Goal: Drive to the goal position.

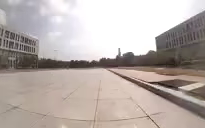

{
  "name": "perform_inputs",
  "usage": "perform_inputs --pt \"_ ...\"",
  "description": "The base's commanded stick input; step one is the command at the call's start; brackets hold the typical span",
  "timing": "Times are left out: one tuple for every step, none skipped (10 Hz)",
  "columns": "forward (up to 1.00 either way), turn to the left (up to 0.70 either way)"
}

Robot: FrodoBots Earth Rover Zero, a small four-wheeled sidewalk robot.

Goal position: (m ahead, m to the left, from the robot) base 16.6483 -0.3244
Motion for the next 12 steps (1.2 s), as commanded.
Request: perform_inputs --pt "0.70 0.00" --pt "0.70 0.00" --pt "0.70 0.00" --pt "0.70 0.00" --pt "0.70 0.00" --pt "0.70 0.00" --pt "0.70 0.00" --pt "0.70 0.00" --pt "0.70 0.00" --pt "0.70 0.00" --pt "0.70 0.00" --pt "0.70 0.00"
